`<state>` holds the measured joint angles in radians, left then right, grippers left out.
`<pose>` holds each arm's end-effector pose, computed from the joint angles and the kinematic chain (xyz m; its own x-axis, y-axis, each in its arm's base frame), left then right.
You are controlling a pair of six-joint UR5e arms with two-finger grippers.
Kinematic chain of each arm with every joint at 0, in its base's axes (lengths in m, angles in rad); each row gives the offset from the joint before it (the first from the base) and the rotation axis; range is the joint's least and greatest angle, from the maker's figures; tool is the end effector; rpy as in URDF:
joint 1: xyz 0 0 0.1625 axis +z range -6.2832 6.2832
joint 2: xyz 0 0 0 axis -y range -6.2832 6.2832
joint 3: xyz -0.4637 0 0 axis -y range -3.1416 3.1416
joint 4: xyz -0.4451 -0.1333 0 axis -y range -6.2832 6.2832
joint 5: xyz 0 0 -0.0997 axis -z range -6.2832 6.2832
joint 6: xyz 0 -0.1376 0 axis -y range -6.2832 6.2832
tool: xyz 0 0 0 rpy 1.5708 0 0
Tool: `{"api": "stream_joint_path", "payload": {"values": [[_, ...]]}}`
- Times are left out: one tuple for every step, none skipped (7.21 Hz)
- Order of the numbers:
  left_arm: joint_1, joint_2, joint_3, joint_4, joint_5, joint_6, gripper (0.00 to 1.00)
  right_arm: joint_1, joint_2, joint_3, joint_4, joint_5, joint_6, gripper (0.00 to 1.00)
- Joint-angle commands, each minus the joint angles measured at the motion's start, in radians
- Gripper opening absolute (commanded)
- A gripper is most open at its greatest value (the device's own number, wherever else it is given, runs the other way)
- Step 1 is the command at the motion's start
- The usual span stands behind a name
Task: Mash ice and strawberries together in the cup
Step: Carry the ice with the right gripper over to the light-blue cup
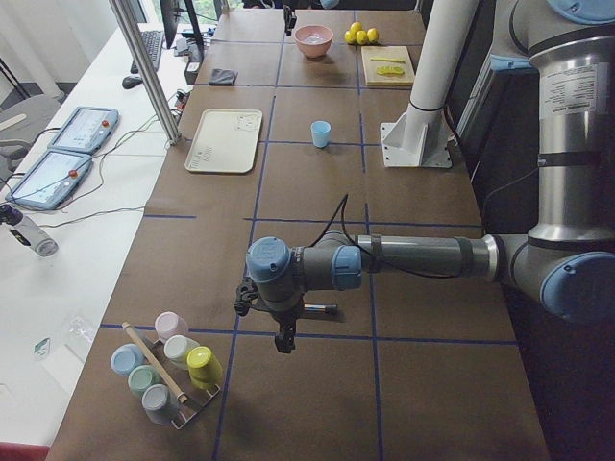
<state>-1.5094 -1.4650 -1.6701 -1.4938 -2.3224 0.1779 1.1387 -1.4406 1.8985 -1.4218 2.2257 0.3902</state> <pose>-0.0094 -0.4886 0.7350 0.7103 0.1642 -0.6845 -0.1898 0.9811 0.0383 -0.2078 -0.5688 0.4583 0.6624 -0.3152 0.6796 0.0995 0.9362 0.3371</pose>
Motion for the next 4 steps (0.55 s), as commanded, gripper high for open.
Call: {"api": "stream_joint_path", "payload": {"values": [[0.000, 0.000, 0.001, 0.001, 0.000, 0.000, 1.00, -0.087, 0.133, 0.036, -0.156, -0.004, 0.089, 0.00], [0.000, 0.000, 0.001, 0.001, 0.000, 0.000, 1.00, -0.150, 0.200, 0.036, -0.220, -0.009, 0.101, 0.00], [0.000, 0.000, 0.000, 0.000, 0.000, 0.000, 1.00, -0.193, 0.298, 0.036, -0.332, -0.030, 0.155, 0.00], [0.000, 0.000, 0.000, 0.000, 0.000, 0.000, 1.00, -0.242, 0.363, 0.036, -0.379, -0.069, 0.241, 0.00]]}}
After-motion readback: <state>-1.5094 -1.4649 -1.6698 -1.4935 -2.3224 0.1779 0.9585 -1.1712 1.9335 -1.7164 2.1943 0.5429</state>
